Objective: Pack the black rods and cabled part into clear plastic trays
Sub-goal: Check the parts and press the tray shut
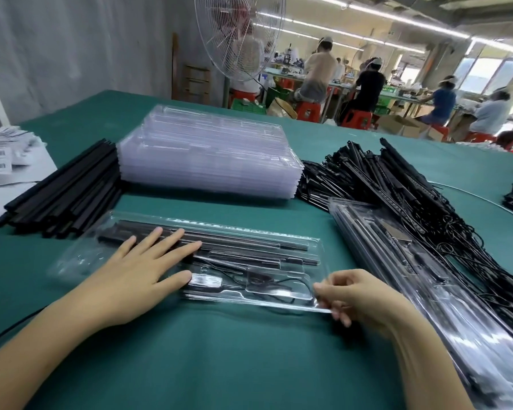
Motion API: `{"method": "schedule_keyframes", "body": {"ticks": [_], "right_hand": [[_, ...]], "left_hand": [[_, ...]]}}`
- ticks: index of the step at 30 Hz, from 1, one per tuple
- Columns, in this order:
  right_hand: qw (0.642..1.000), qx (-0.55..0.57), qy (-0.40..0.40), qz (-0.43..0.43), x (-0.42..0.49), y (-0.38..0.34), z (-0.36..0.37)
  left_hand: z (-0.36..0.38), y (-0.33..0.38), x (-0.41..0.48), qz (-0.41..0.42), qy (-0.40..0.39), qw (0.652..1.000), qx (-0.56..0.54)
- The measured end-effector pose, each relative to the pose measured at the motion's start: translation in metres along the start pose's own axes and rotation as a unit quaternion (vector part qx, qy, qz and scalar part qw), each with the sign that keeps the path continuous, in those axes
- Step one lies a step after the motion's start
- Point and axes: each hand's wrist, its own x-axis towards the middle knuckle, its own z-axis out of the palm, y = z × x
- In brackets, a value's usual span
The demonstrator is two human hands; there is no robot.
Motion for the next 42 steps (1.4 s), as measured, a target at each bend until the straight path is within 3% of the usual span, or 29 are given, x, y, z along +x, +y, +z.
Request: {"method": "schedule_keyframes", "body": {"ticks": [2, 6, 14, 23, 30, 42], "right_hand": [[1.000, 0.015, -0.013, -0.001, -0.002, 0.000, 0.001], [0.986, 0.165, 0.031, -0.022, -0.002, 0.003, 0.009], [0.999, -0.013, -0.020, 0.043, -0.007, 0.002, 0.012], [0.997, 0.047, 0.056, 0.011, 0.000, 0.004, 0.021], [0.996, -0.048, 0.071, 0.021, 0.002, 0.003, 0.017], [0.989, -0.094, 0.110, 0.022, 0.008, 0.002, 0.021]], "left_hand": [[-0.002, 0.001, -0.001, 0.001, 0.000, 1.000, -0.007], [-0.010, 0.002, -0.002, 0.008, 0.033, 0.999, -0.038], [-0.011, -0.001, -0.003, 0.001, 0.033, 0.999, -0.024], [-0.009, 0.002, -0.001, -0.009, 0.034, 0.999, -0.027], [-0.008, 0.003, -0.001, -0.012, 0.025, 0.999, -0.022], [-0.001, 0.004, 0.001, -0.012, 0.029, 0.999, -0.010]]}}
